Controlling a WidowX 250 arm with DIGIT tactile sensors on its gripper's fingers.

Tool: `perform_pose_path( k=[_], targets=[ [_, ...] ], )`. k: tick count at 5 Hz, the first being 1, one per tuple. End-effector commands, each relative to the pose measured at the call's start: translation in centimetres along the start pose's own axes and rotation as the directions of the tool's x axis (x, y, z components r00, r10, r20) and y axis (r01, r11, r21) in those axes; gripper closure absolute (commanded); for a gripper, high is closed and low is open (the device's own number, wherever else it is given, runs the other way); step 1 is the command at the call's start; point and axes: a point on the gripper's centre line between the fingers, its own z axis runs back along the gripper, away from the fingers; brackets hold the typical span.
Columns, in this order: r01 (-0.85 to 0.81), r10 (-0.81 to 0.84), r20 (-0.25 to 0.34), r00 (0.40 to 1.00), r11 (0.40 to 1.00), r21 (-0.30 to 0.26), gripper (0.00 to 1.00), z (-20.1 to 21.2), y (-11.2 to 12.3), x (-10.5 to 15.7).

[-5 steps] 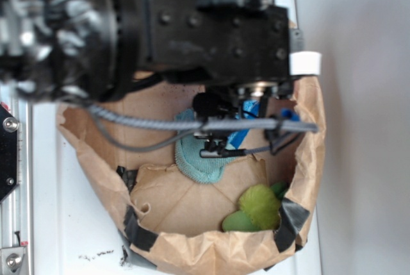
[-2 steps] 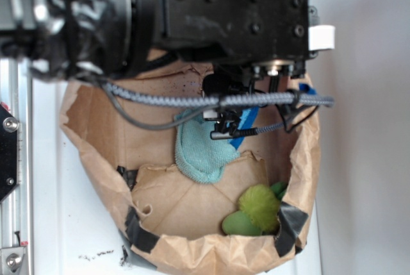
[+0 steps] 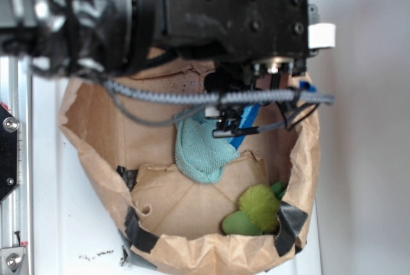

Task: Grab the blue bottle.

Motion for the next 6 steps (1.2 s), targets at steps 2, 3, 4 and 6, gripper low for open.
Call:
perform_pose_path(
  k=[2, 3, 4, 6],
  targets=[
    [0.022, -0.022, 0.105, 0.994, 1.0, -0.003, 0.0, -0.3, 4.2, -2.1],
    [0.017, -0.023, 0.128, 0.992, 0.998, 0.052, 0.0, -1.6, 3.5, -2.6],
    [0.001, -0.01, 0.133, 0.991, 0.998, 0.065, 0.0, -2.1, 3.5, -2.4],
    [-0.049, 0.033, 0.151, 0.988, 0.993, 0.105, 0.0, -4.2, 2.8, -0.6]
  ],
)
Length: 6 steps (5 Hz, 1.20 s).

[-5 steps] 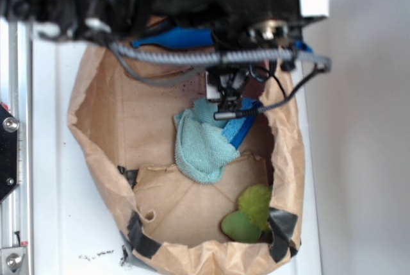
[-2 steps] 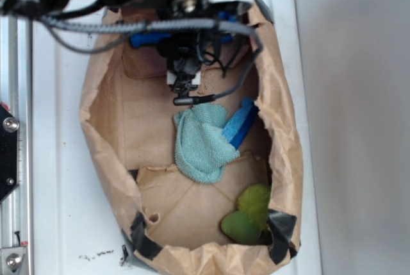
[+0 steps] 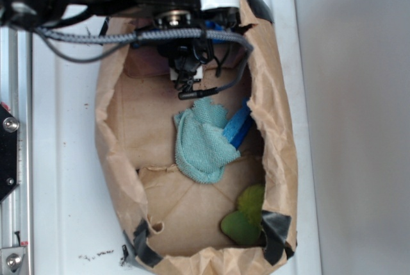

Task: Grab the blue bottle.

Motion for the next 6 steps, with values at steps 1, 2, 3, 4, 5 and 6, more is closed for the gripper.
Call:
perform_pose_path(
  k=[1, 2, 3, 4, 5, 6],
  targets=[
    [-0.039, 0.035, 0.059, 0.998, 0.998, 0.057, 0.0, -1.0, -0.4, 1.8],
    [-0.03, 0.026, 0.11, 0.994, 0.999, 0.031, 0.0, -1.1, 0.0, 0.3],
    [0.004, -0.005, 0.131, 0.991, 1.0, 0.004, 0.0, -1.3, 1.0, -0.5],
    [-0.012, 0.011, 0.116, 0.993, 1.0, 0.002, 1.0, -1.3, 1.4, -0.2],
    [-0.009, 0.009, 0.113, 0.994, 1.0, 0.005, 1.0, -1.2, 1.2, 0.1],
    [-0.022, 0.022, 0.113, 0.993, 1.0, -0.004, 1.0, -1.2, 1.6, 0.1]
  ],
)
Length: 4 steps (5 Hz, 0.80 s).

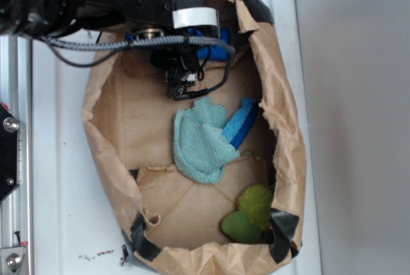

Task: Grab the blue bottle.

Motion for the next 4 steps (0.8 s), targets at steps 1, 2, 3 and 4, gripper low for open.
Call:
perform_pose_path(
  k=[1, 2, 3, 4],
  targets=[
    [-0.035, 0.036, 0.03, 0.999, 0.999, -0.036, 1.0, 2.0, -1.3, 5.2],
    [-0.027, 0.027, -0.002, 1.0, 0.992, -0.123, 1.0, 6.2, 0.0, 5.3],
    [0.008, -0.014, -0.033, 0.999, 0.985, -0.175, 1.0, 8.8, -0.3, 5.9],
    [0.038, -0.042, -0.019, 0.999, 0.982, -0.185, 1.0, 11.1, -1.0, 5.4]
  ],
)
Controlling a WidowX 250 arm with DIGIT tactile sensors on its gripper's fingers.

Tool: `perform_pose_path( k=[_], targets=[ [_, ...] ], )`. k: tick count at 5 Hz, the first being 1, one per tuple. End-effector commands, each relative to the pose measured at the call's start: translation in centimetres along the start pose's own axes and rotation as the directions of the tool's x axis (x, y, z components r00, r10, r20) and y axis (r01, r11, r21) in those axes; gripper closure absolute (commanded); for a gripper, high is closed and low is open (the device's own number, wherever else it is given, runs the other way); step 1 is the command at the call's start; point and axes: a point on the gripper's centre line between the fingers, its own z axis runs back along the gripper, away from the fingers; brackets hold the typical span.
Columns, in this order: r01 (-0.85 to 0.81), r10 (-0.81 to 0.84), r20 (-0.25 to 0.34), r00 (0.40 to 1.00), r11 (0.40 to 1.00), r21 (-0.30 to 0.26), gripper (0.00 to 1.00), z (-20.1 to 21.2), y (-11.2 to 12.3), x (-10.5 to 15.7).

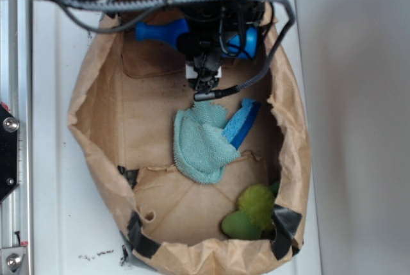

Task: Grab the blue bottle.

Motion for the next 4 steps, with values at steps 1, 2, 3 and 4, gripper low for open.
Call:
perform_pose_path(
  k=[1, 2, 3, 4],
  targets=[
    [0.058, -0.061, 0.086, 0.994, 0.998, 0.039, 1.0, 5.7, -1.7, 0.3],
    [0.095, -0.101, 0.089, 0.991, 0.993, 0.07, 1.0, 7.5, -3.9, -0.7],
    [0.114, -0.123, 0.083, 0.989, 0.989, 0.097, 1.0, 8.1, -5.4, -1.0],
    [0.129, -0.133, 0.069, 0.989, 0.99, 0.062, 1.0, 8.3, -5.5, -0.8]
  ],
)
